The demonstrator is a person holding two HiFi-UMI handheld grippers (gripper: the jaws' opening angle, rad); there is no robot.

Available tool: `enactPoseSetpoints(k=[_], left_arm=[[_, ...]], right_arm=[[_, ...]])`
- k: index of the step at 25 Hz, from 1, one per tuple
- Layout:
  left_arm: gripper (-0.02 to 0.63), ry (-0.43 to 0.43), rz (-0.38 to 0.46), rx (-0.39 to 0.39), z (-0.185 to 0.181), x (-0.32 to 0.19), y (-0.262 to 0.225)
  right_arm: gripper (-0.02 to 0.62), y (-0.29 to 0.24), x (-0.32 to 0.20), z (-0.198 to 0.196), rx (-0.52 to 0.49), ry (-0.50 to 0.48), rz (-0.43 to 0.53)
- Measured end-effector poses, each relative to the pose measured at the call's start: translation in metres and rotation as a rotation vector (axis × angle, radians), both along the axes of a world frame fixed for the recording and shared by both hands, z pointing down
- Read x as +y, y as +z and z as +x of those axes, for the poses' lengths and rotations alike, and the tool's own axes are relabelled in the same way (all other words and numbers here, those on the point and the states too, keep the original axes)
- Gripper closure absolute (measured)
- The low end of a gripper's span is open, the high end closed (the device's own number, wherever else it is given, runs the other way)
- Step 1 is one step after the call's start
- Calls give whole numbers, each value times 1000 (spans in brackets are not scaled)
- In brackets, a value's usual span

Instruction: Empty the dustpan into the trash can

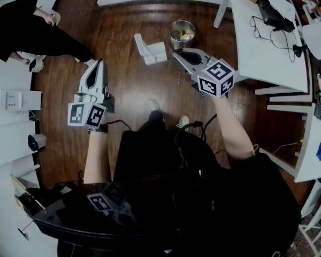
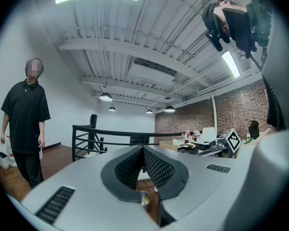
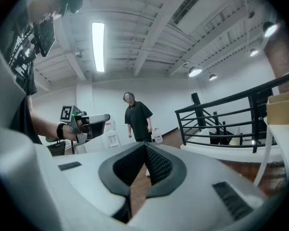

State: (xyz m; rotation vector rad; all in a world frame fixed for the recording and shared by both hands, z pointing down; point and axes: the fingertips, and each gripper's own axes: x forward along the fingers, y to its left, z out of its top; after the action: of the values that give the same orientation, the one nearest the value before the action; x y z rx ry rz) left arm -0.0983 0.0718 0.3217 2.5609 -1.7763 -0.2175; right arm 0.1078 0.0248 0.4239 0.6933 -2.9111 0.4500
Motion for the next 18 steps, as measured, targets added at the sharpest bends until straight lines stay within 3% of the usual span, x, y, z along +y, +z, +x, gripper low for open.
enactPoseSetpoints(k=[6, 12, 18], left_arm=[[603, 15, 23, 10, -46, -46, 14], [603, 22, 70, 35, -106, -128, 8], [603, 94, 70, 29, -120, -191, 8]], right_arm=[[591, 17, -39, -46, 71, -35, -19], [591, 4, -113, -99, 146, -20, 12], [591, -19, -168, -132, 132, 27, 56]])
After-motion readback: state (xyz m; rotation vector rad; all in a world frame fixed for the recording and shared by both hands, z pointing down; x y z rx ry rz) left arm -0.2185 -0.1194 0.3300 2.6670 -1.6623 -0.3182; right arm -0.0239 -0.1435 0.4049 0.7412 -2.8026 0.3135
